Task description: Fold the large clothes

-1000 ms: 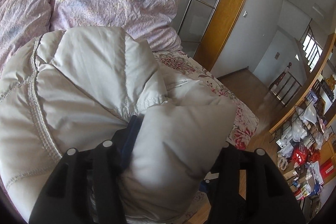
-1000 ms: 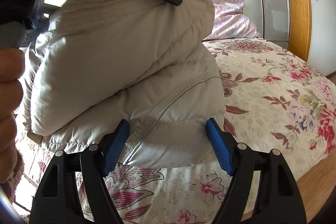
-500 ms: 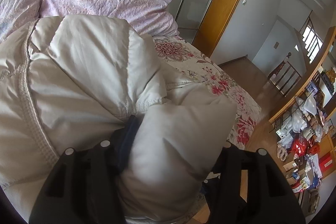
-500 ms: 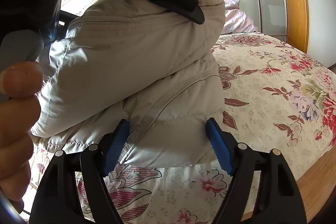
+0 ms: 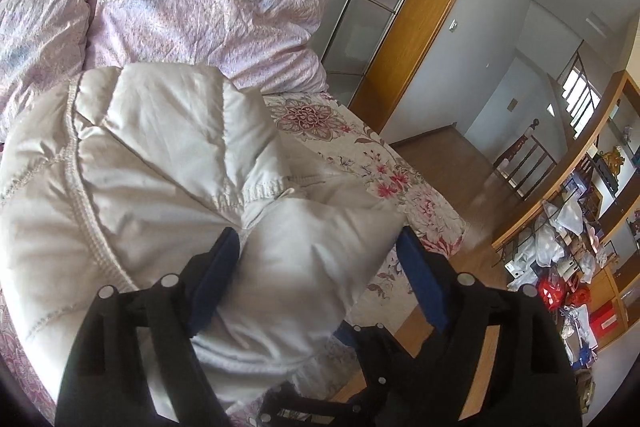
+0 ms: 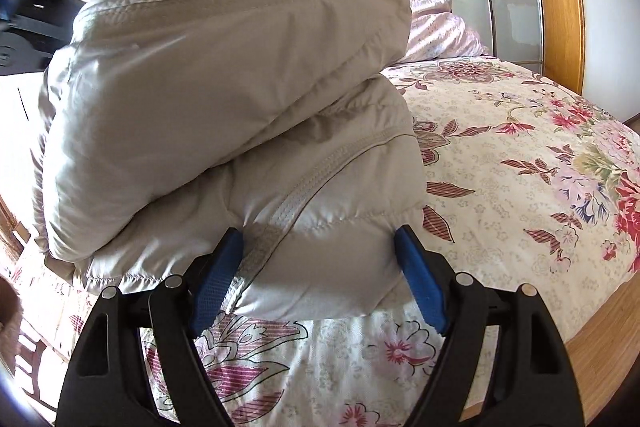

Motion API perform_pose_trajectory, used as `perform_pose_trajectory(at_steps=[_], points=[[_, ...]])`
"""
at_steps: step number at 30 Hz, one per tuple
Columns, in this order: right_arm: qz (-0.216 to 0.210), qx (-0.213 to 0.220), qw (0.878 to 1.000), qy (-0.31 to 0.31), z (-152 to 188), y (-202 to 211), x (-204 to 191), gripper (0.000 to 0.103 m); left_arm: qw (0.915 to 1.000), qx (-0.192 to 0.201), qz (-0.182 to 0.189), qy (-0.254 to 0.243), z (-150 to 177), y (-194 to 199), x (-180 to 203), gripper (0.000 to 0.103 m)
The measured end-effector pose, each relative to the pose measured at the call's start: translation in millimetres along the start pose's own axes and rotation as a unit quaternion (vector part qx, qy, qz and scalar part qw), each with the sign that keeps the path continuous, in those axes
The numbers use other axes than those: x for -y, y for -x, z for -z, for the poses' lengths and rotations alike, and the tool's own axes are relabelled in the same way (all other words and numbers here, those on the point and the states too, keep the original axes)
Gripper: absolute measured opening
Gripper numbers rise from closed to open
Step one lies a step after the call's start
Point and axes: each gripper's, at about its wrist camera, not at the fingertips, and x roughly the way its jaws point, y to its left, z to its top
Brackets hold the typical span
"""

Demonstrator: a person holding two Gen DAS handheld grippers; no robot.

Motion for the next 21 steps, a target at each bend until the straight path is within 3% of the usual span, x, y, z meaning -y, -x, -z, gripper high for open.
perform_pose_trajectory(at_steps=[5, 10, 14, 21], points=[[0.007, -0.005, 1.0, -0.001, -1, -2, 0, 0.081, 0.999, 0.038, -0.007, 0.025, -4, 50, -29, 0.084], [0.012, -0.005, 1.0, 0.002, -1, -2, -2, 0.081, 0.9918, 0.07, -0.095, 0.05, -5, 83, -76, 0.084], [0.015, -0.005, 1.0, 0.003, -1, -2, -3, 0.081, 0.98, 0.069, -0.181, 0.048, -4, 80, -106, 0.084], [0.018, -0.004, 1.0, 0.006, -1, -1, -3, 0.081, 0.9784, 0.043, -0.196, 0.049, 2, 48, -133, 0.087]])
